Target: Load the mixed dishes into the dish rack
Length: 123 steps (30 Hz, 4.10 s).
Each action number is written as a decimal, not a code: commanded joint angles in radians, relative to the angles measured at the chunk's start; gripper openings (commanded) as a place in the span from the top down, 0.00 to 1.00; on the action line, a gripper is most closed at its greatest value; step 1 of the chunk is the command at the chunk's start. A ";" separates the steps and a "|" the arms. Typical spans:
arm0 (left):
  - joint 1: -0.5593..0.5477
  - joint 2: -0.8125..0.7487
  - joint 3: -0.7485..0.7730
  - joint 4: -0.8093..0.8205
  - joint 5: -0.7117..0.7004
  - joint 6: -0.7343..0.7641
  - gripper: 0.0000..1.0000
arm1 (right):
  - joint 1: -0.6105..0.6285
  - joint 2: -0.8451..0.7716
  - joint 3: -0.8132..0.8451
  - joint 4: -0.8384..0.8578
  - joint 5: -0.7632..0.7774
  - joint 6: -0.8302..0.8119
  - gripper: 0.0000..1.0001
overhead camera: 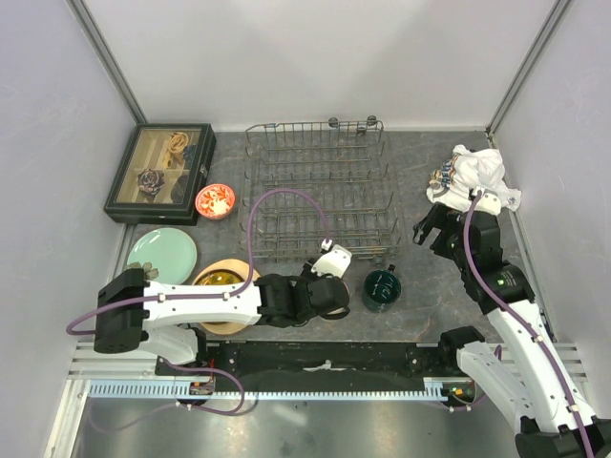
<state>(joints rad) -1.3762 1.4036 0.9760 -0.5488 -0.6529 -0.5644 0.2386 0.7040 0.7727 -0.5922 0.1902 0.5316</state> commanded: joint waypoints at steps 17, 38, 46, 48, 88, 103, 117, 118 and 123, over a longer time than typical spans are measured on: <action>-0.004 -0.050 0.027 -0.036 -0.004 -0.101 0.99 | 0.005 -0.021 -0.046 0.011 0.020 0.025 0.02; 0.115 -0.703 -0.229 0.449 0.136 -0.043 0.99 | 0.004 -0.008 -0.029 0.184 -0.282 0.139 0.02; 0.432 -0.577 -0.220 0.663 0.520 -0.068 0.98 | 0.004 0.023 -0.019 0.276 -0.380 0.221 0.02; 0.511 -0.540 -0.203 0.694 0.615 -0.084 0.98 | -0.001 0.038 -0.024 0.305 -0.411 0.234 0.02; 0.703 -0.186 -0.240 1.316 0.840 -0.399 0.98 | -0.073 0.124 -0.434 1.370 -0.658 1.044 0.02; 0.623 -0.061 -0.195 1.414 0.835 -0.436 0.99 | -0.047 0.184 -0.464 1.528 -0.675 1.133 0.02; 0.618 -0.009 -0.151 1.437 0.829 -0.428 0.99 | -0.047 0.186 -0.489 1.571 -0.695 1.199 0.02; 0.618 -0.008 -0.152 1.440 0.828 -0.430 0.98 | -0.045 0.189 -0.489 1.572 -0.696 1.202 0.02; 0.618 -0.006 -0.169 1.445 0.825 -0.427 0.98 | -0.045 0.199 -0.483 1.577 -0.701 1.206 0.03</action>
<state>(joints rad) -0.7544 1.3991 0.7799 0.8181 0.1852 -0.9718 0.1879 0.8978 0.2848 0.9276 -0.4988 1.7153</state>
